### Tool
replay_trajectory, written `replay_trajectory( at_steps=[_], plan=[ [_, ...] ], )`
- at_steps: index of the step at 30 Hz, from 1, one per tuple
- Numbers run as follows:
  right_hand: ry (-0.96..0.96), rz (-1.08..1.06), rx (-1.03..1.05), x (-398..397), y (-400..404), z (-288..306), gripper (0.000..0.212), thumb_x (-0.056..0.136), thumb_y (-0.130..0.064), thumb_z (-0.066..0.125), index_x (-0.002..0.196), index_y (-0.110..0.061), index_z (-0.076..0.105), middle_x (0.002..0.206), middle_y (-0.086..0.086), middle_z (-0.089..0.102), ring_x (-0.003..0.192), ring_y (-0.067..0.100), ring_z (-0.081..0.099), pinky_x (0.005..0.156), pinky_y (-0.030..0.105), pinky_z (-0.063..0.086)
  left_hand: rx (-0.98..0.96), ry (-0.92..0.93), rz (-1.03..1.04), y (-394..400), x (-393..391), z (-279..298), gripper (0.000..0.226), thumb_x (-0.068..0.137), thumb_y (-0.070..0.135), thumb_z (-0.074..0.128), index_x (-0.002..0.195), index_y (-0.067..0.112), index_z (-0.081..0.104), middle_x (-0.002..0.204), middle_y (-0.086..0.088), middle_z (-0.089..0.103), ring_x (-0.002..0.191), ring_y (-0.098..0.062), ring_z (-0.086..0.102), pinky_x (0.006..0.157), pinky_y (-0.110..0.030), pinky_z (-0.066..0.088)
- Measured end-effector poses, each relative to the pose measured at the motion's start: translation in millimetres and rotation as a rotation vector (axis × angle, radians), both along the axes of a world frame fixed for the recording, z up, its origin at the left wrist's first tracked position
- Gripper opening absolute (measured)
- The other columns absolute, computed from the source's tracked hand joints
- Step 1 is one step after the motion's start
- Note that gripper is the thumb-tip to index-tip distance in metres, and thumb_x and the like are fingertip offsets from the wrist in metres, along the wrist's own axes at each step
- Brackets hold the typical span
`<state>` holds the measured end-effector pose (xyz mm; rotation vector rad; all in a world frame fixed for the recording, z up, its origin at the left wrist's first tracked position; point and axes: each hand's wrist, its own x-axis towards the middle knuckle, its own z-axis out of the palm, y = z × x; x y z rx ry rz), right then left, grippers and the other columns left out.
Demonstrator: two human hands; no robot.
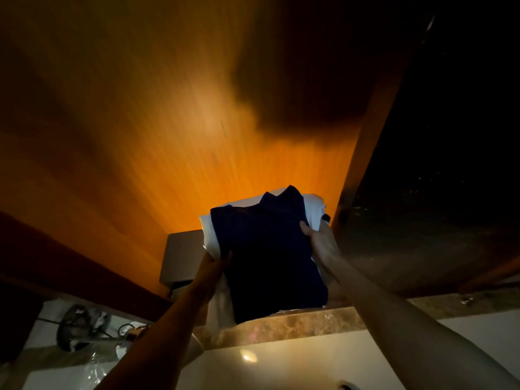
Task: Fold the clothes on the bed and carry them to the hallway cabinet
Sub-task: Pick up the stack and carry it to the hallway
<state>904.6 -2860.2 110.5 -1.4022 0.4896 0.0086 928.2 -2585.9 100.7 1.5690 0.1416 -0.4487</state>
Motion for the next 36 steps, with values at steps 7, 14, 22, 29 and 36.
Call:
replay_trajectory(
  at_steps=[7,14,22,29,36],
  plan=[
    [0.026,-0.029,-0.117,43.7,-23.8,-104.8,0.057,0.094,-0.034,0.06,0.146,-0.019,0.043,0.145,0.004,0.05,0.134,0.029,0.047,0.111,0.05,0.038,0.101,-0.001,0.132,-42.9,43.7,-116.5,0.039,0.095,0.007,0.061,0.133,0.004,0.05,0.115,-0.018,0.064,0.107,-0.032,0.063,0.075,-0.031,0.054],
    [0.152,-0.087,-0.149,72.8,-32.9,-229.7,0.053,0.1,-0.042,0.05,0.144,-0.014,0.041,0.144,0.008,0.049,0.13,0.03,0.049,0.11,0.048,0.039,0.183,-0.074,0.262,-88.6,75.6,-242.7,0.039,0.098,0.005,0.053,0.136,0.013,0.045,0.118,-0.011,0.061,0.106,-0.028,0.06,0.094,-0.044,0.05],
    [0.188,-0.117,-0.266,109.4,-39.3,-378.8,0.064,0.104,-0.04,0.042,0.154,-0.006,0.021,0.16,0.015,0.026,0.145,0.032,0.029,0.115,0.041,0.023,0.057,-0.094,0.291,-96.4,100.8,-386.9,0.044,0.09,0.007,0.06,0.124,0.017,0.034,0.119,-0.014,0.054,0.103,-0.026,0.058,0.084,-0.042,0.052],
    [0.166,-0.203,-0.334,128.3,-42.3,-478.2,0.064,0.102,-0.037,0.048,0.153,-0.007,0.024,0.158,0.016,0.029,0.144,0.034,0.031,0.115,0.043,0.026,0.024,-0.207,0.157,-96.3,124.9,-485.2,0.076,0.08,0.01,0.061,0.148,0.024,0.03,0.139,-0.003,0.052,0.127,-0.022,0.051,0.108,-0.043,0.04],
    [0.13,-0.221,-0.32,150.7,-41.7,-544.6,0.064,0.103,-0.03,0.049,0.155,-0.009,0.019,0.16,0.015,0.025,0.146,0.034,0.027,0.118,0.045,0.025,0.082,-0.228,0.089,-107.5,158.1,-559.0,0.062,0.098,-0.001,0.051,0.151,0.025,0.032,0.139,0.002,0.054,0.126,-0.019,0.051,0.109,-0.041,0.04]
  ],
)
